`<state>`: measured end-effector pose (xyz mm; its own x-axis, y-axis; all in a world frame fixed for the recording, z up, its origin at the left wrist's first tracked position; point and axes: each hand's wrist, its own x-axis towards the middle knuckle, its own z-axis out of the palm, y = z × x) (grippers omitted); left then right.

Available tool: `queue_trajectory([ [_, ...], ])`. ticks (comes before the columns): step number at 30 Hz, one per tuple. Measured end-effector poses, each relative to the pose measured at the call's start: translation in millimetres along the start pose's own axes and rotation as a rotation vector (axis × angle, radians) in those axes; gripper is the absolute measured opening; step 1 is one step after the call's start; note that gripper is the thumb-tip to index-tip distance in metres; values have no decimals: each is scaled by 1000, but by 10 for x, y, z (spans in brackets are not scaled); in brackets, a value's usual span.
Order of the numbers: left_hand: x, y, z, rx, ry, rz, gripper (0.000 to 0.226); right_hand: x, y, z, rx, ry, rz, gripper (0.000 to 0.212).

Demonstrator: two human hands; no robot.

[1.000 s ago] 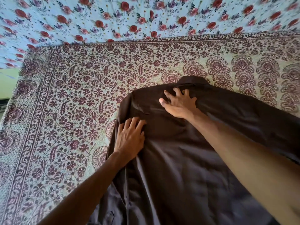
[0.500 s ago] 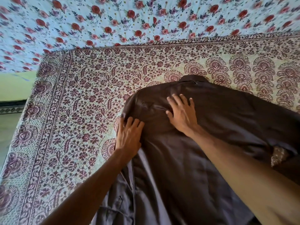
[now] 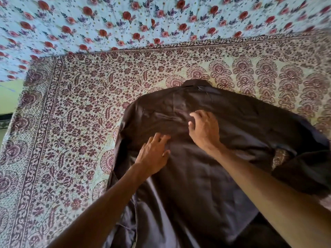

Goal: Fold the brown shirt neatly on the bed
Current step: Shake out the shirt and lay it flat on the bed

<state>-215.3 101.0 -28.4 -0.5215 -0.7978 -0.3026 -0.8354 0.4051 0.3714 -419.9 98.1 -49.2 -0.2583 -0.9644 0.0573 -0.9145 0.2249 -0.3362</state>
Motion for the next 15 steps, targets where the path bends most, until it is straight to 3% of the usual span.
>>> queue_trajectory([
  [1, -42, 70, 72, -38, -59, -14, 54, -185, 109, -40, -51, -6, 44, 34],
  [3, -108, 171, 198, 110, -126, -29, 55, -562, 407, -86, -187, -84, 131, 49],
  [6, -162, 206, 242, 260, -83, -93, 55, -1054, 891, -69, -256, -254, 216, 71],
  [8, -151, 293, 206, 255, -75, -148, 48, -1344, 1130, -74, -251, -265, 159, 71],
  [11, -100, 474, 192, 266, -46, -194, 21, -1603, 1219, -148, -239, -250, 83, 67],
  [15, 48, 861, 405, 116, 31, -53, 28, -1721, 1291, -282, -256, -216, 15, 56],
])
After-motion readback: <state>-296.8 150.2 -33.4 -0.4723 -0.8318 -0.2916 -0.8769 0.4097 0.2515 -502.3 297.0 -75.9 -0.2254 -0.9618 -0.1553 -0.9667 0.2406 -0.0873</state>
